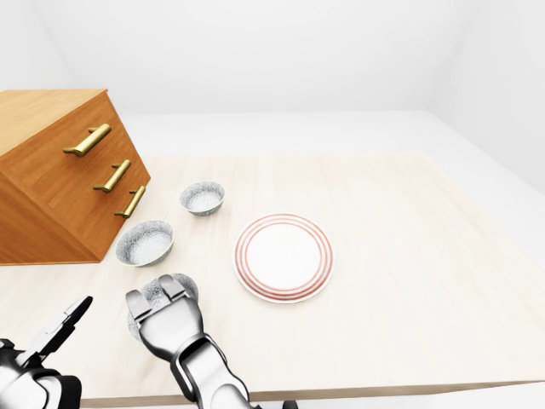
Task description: Put the bowl at the front on the plate.
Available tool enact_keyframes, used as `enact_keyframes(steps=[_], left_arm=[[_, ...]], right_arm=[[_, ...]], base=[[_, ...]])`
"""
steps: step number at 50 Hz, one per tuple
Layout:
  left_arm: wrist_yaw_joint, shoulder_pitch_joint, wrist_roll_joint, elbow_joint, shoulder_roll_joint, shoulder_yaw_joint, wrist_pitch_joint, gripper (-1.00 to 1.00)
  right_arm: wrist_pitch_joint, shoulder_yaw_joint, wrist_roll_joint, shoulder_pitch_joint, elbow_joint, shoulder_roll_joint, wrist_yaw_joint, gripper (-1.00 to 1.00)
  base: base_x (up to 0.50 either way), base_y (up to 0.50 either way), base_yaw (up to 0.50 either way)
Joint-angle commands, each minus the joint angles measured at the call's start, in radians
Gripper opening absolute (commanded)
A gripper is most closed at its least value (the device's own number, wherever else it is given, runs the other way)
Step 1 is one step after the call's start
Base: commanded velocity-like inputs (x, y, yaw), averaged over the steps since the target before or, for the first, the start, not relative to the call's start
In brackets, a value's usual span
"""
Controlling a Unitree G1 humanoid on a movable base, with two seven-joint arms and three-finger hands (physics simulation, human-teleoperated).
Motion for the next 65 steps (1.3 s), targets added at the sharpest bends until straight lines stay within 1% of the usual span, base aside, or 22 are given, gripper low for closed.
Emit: enact_keyframes(steps=[1,9,23,26,37,42,51,56,65], left_arm=[[0.0,-0.004,-0.001,0.009,0.004,-0.003,0.0,1.0],[0.0,-0.009,-0.001,0.027,0.009,-0.007,0.0,1.0],[0.0,-0.007,-0.002,0.024,0.009,-0.007,0.0,1.0],[0.0,-0.008,-0.014,0.021,0.012,-0.008,0.0,1.0],[0.0,-0.007,-0.005,0.028,0.013,-0.01,0.0,1.0],[0.0,-0.002,-0.006,0.013,0.009,-0.007,0.0,1.0],[0.0,-0.003,-0.005,0.013,0.007,-0.004,0.0,1.0],[0.0,-0.002,-0.004,0.008,0.006,-0.005,0.0,1.0],[0.0,-0.001,-0.006,0.007,0.006,-0.004,0.0,1.0]], right_arm=[[0.0,0.001,0.018,0.007,0.019,-0.002,-0.018,1.0],[0.0,0.008,0.037,0.021,0.032,-0.01,-0.034,1.0],[0.0,0.005,0.035,0.03,0.02,-0.029,-0.027,1.0],[0.0,0.006,0.043,0.033,0.028,-0.029,-0.037,1.0],[0.0,-0.001,0.065,0.036,0.055,-0.031,-0.053,1.0],[0.0,0.015,0.05,0.039,0.038,-0.031,-0.018,1.0],[0.0,0.005,0.049,0.031,0.065,-0.023,-0.034,1.0],[0.0,0.013,0.026,0.037,0.057,-0.025,-0.006,1.0],[0.0,0.017,0.016,0.039,0.063,-0.027,0.009,1.0]], base=[[0.0,0.0,0.0],[0.0,0.0,0.0],[0.0,0.0,0.0],[0.0,0.0,0.0],[0.0,0.0,0.0],[0.0,0.0,0.0],[0.0,0.0,0.0],[0.0,0.0,0.0],[0.0,0.0,0.0]])
